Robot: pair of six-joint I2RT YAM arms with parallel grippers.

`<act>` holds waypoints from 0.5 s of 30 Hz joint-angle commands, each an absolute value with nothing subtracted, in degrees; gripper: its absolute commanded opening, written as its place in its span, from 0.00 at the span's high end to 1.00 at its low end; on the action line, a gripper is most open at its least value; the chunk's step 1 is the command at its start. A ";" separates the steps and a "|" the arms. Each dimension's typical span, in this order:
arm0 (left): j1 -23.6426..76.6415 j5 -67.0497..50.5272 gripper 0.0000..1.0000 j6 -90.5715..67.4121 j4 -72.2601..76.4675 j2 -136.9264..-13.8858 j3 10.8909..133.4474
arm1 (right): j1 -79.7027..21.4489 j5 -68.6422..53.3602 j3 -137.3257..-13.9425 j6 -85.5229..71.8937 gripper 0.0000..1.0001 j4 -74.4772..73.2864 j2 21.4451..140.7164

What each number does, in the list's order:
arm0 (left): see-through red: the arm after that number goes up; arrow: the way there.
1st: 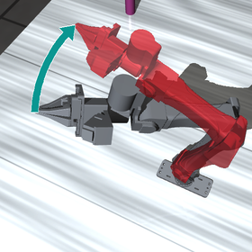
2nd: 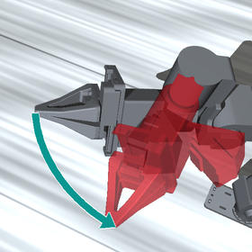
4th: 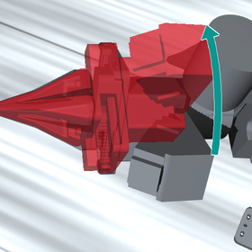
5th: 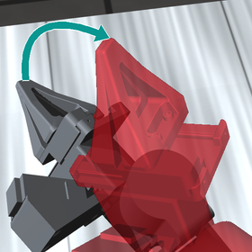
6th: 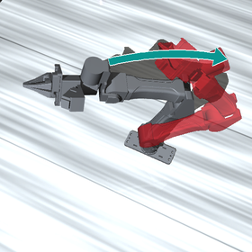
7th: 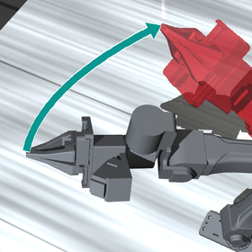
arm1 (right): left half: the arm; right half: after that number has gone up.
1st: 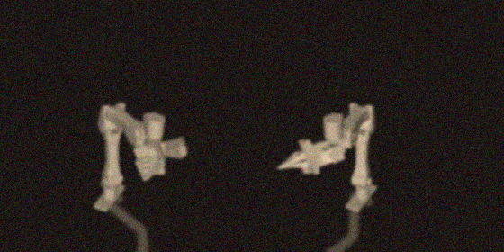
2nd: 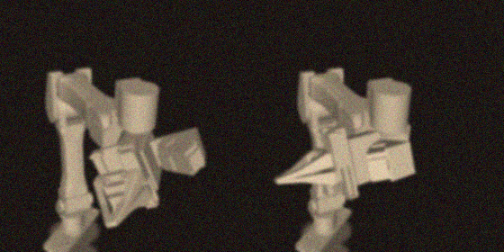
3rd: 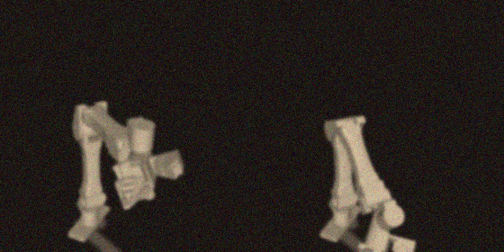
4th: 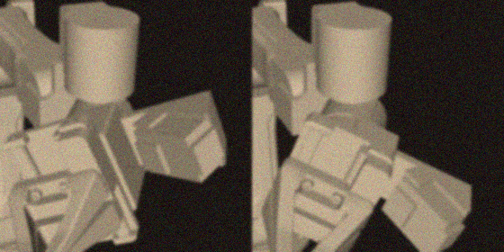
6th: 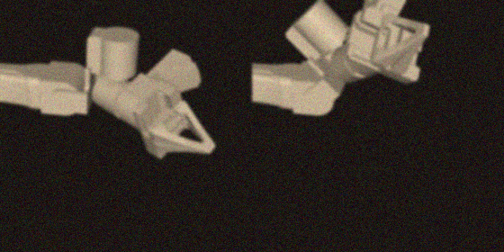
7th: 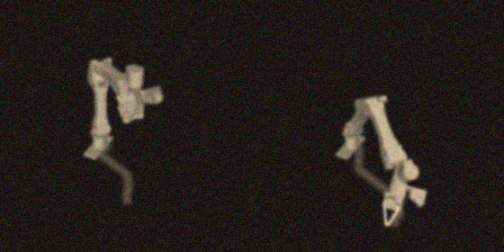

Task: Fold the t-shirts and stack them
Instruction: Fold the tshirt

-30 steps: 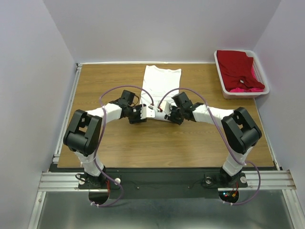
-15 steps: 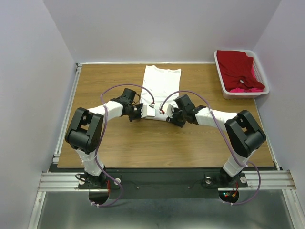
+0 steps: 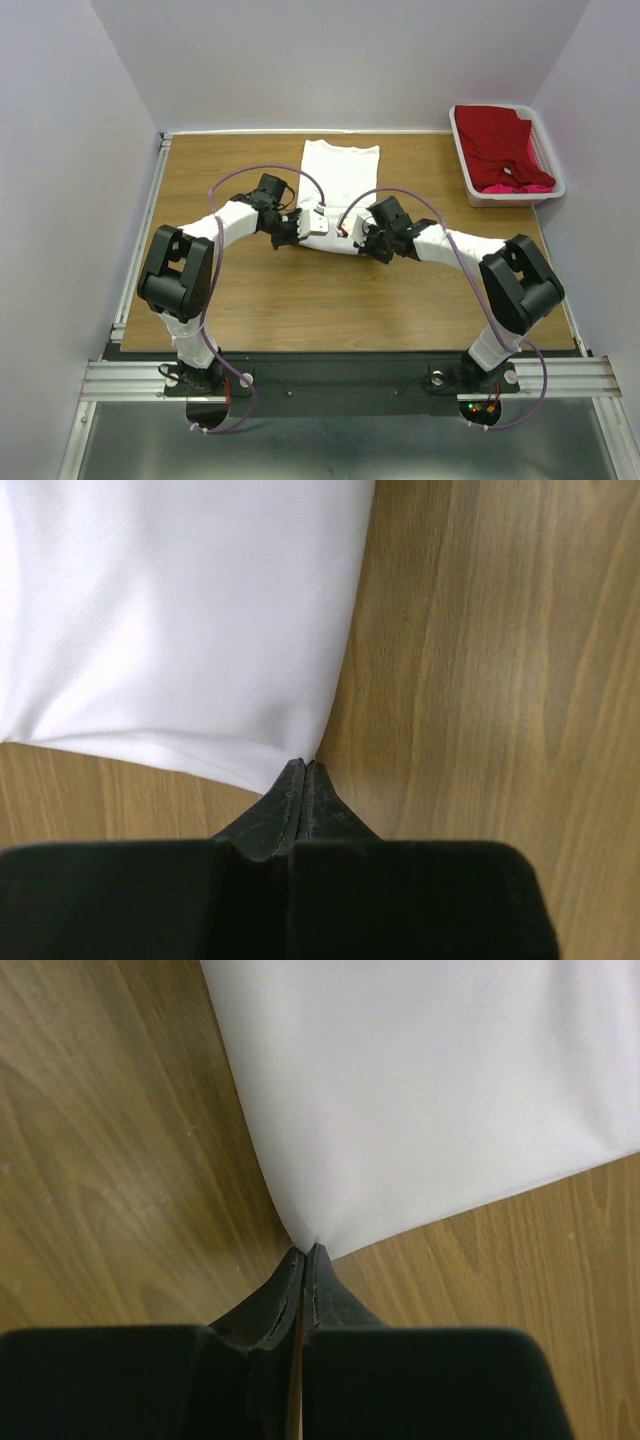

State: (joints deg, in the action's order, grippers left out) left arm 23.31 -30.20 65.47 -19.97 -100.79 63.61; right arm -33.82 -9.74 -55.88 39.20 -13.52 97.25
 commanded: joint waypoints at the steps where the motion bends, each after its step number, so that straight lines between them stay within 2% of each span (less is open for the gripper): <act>1: 22.50 -34.36 1.00 62.32 -27.59 -94.93 70.13 | -32.70 -9.84 -61.78 37.97 0.99 -18.62 90.18; 7: 23.11 -34.45 1.00 60.73 -32.86 -89.04 72.25 | -31.90 -10.81 -67.32 38.49 0.99 -27.05 85.61; 15: 28.91 -30.93 1.00 61.00 -38.92 -79.03 65.49 | -32.08 -15.90 -66.45 39.72 0.99 -39.97 78.67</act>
